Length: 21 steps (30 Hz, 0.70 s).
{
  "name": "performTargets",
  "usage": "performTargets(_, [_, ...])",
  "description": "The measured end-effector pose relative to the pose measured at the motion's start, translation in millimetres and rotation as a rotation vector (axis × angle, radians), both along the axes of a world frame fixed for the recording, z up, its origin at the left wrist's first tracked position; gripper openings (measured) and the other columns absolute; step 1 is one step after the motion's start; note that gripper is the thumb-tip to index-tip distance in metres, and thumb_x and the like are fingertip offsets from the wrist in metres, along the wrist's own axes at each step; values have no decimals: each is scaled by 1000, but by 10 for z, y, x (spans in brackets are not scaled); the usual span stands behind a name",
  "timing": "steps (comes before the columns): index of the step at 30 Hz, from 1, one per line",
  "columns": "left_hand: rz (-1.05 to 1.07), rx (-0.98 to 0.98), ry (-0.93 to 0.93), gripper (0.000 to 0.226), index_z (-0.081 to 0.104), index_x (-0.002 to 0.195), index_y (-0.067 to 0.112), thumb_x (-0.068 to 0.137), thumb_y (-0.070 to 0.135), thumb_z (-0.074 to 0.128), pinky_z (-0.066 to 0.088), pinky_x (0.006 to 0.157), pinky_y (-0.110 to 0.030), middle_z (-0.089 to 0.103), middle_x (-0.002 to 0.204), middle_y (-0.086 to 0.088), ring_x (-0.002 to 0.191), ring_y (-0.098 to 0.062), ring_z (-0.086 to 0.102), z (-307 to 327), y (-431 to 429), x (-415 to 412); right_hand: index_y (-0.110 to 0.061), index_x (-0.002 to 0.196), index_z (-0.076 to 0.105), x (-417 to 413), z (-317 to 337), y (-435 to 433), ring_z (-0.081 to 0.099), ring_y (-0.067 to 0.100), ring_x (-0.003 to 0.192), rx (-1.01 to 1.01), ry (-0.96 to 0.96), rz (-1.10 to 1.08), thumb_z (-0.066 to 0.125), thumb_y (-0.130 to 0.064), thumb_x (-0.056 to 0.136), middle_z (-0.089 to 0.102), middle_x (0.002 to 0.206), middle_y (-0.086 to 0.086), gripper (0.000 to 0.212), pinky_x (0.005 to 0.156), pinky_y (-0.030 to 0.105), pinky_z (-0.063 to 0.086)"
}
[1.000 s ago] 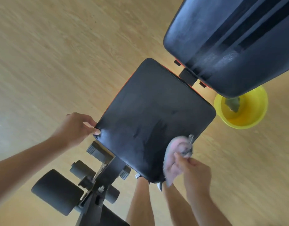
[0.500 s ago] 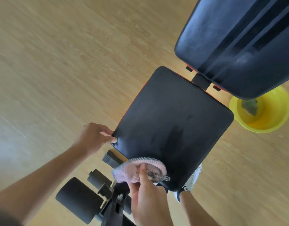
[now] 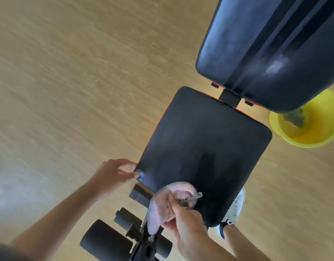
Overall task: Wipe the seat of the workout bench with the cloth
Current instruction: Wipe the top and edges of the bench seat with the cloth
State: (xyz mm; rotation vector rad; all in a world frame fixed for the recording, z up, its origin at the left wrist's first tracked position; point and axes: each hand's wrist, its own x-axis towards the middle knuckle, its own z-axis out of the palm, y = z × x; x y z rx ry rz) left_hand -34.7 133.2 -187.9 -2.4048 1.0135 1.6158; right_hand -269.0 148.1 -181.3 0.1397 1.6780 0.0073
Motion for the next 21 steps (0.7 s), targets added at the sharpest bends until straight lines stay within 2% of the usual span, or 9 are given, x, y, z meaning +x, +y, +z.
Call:
performTargets(2, [-118, -31, -6, 39, 70, 114, 40, 77, 47, 81, 58, 84, -23, 75, 106, 23, 89, 15, 70, 169, -118, 26, 7, 101, 73, -466, 132, -93, 60, 0, 35, -92, 43, 292, 68, -39, 95, 66, 64, 4, 46, 36, 9, 43])
performTargets(4, [-181, -108, -7, 48, 68, 122, 38, 76, 40, 84, 58, 86, -23, 71, 114, 24, 96, 15, 68, 384, -335, 38, -1, 84, 76, -879, 223, -233, 60, 6, 42, -282, 160, 490, 62, -46, 97, 66, 57, 1, 48, 48, 16, 48])
performTargets(6, [-258, -183, 16, 58, 65, 126, 39, 72, 41, 86, 59, 90, -28, 69, 122, 22, 101, 8, 69, 626, -636, -14, -8, 62, 70, -1190, 266, -488, 57, 11, 46, -513, 339, 640, 70, -41, 93, 64, 50, 4, 45, 50, 14, 44])
performTargets(9, [-435, -264, 62, 76, 59, 131, 47, 61, 58, 85, 56, 94, -29, 64, 130, 26, 110, 4, 67, 981, -1178, -234, -15, 56, 56, -1377, 401, -1013, 53, 8, 44, -817, 329, 612, 78, -23, 88, 60, 46, -7, 40, 42, 6, 37])
performTargets(11, [-550, -286, 75, 81, 55, 131, 54, 55, 66, 81, 57, 91, -28, 60, 131, 31, 111, 5, 66, 1199, -1567, -474, -24, 69, 59, -1451, 472, -1314, 59, 2, 50, -982, 273, 582, 77, -23, 89, 65, 55, -16, 27, 53, 7, 47])
performTargets(12, [-586, -292, 77, 81, 55, 130, 56, 54, 66, 82, 59, 89, -29, 59, 132, 32, 110, 5, 66, 1305, -1759, -597, -26, 79, 64, -1485, 505, -1432, 64, 6, 52, -1043, 242, 521, 77, -23, 89, 69, 62, -11, 17, 57, 21, 58])
performTargets(14, [-585, -314, 61, 80, 56, 130, 55, 56, 60, 87, 60, 87, -32, 59, 130, 32, 108, 6, 66, 1508, -2091, -852, -26, 93, 70, -1576, 545, -1630, 66, 19, 54, -1121, 202, 422, 76, -24, 91, 71, 69, -1, 6, 55, 44, 61])
performTargets(18, [-557, -405, 89, 73, 60, 129, 48, 64, 41, 91, 60, 90, -31, 63, 126, 28, 108, 6, 66, 1767, -2498, -1570, -22, 91, 73, -1954, 771, -1909, 65, 33, 61, -1203, 198, 287, 74, -25, 93, 69, 70, 1, 3, 57, 54, 57])
performTargets(21, [-577, -411, 134, 74, 62, 128, 47, 62, 39, 92, 60, 90, -28, 64, 126, 26, 109, 5, 66, 1799, -2659, -2286, -23, 87, 73, -2432, 970, -1997, 66, 22, 60, -1165, 236, 232, 75, -27, 91, 70, 68, -2, 6, 59, 51, 59])
